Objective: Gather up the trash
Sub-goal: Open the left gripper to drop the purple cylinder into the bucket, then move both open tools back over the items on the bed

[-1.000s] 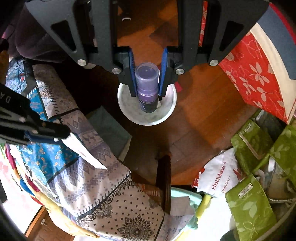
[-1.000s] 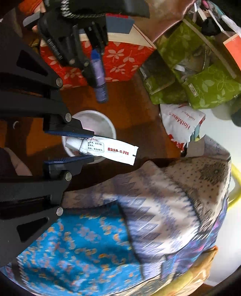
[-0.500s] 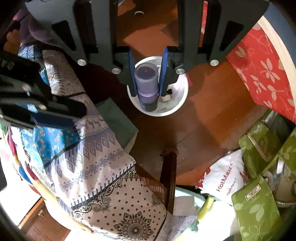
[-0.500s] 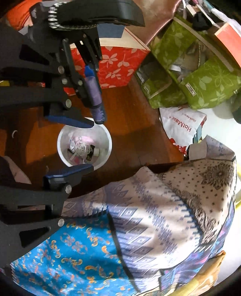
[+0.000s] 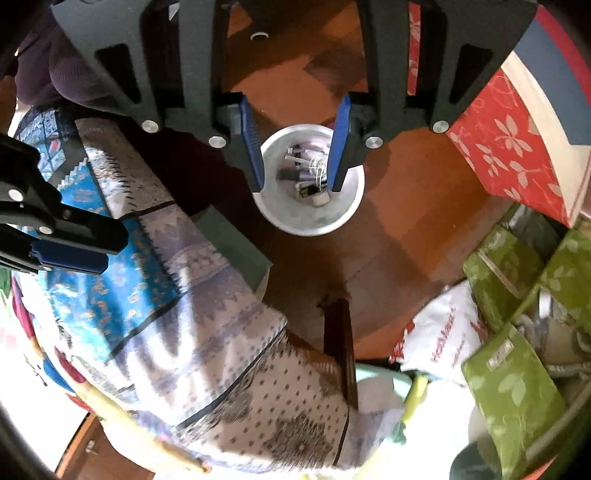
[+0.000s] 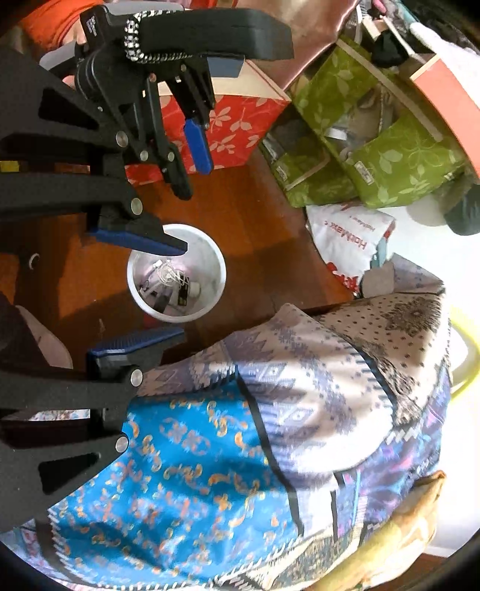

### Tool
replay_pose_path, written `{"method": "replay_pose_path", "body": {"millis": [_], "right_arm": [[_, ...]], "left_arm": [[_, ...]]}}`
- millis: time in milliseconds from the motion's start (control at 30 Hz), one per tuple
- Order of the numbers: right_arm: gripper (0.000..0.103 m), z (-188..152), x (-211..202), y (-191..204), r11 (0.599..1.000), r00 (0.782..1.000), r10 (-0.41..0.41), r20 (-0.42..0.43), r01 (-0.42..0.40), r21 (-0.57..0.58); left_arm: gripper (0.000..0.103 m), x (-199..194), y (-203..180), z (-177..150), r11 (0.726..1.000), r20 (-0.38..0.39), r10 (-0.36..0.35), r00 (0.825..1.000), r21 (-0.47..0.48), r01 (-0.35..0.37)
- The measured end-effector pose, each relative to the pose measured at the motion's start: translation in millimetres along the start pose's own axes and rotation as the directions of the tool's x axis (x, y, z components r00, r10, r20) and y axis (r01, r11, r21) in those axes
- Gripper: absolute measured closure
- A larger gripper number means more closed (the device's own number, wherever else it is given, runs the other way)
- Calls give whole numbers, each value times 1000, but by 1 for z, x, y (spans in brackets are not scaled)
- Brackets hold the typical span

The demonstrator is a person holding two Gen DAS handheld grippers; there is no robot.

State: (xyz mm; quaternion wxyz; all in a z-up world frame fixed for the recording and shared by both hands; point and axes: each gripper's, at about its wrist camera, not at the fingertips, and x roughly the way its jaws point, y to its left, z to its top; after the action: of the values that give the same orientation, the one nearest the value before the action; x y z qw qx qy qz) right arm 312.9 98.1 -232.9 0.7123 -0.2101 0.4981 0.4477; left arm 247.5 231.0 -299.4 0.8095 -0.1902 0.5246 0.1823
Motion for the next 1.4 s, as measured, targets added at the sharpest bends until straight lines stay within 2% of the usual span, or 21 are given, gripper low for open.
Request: {"method": "replay_pose_path", "body": {"millis": [133, 333, 500, 733, 1033, 1200, 1267, 1333, 1400], "right_arm": [[66, -3, -28, -6, 1000, 999, -15, 51, 14, 20], [66, -12, -77, -20, 998, 988, -49, 147, 41, 57], [66, -24, -122, -37, 992, 968, -92, 233, 70, 102], [66, -47, -172, -74, 971, 926, -199, 320, 143, 191], [66, -79, -221, -144, 920, 878, -339, 337, 235, 314], [66, -93, -238, -191, 877, 850, -416, 322, 282, 389], [62, -97, -240, -211, 858, 842, -443, 308, 299, 419], [48, -101, -242, -231, 836, 831, -471, 295, 313, 452], [42, -106, -242, -253, 814, 826, -487, 284, 310, 492]], "left_arm": [[69, -31, -12, 5, 1000, 60, -11, 998, 23, 10], [69, -84, -43, 15, 997, 174, -23, 985, 79, 9], [69, -121, -76, 22, 991, 247, -56, 967, 134, 23], [68, -157, -135, 37, 975, 317, -111, 942, 219, 41], [64, -164, -218, 71, 941, 329, -216, 919, 320, 106], [62, -152, -266, 92, 916, 309, -253, 917, 381, 125], [51, -145, -285, 100, 906, 296, -265, 918, 401, 132], [48, -137, -301, 107, 899, 294, -275, 915, 415, 137], [43, -127, -319, 116, 892, 283, -276, 918, 431, 135]]}}
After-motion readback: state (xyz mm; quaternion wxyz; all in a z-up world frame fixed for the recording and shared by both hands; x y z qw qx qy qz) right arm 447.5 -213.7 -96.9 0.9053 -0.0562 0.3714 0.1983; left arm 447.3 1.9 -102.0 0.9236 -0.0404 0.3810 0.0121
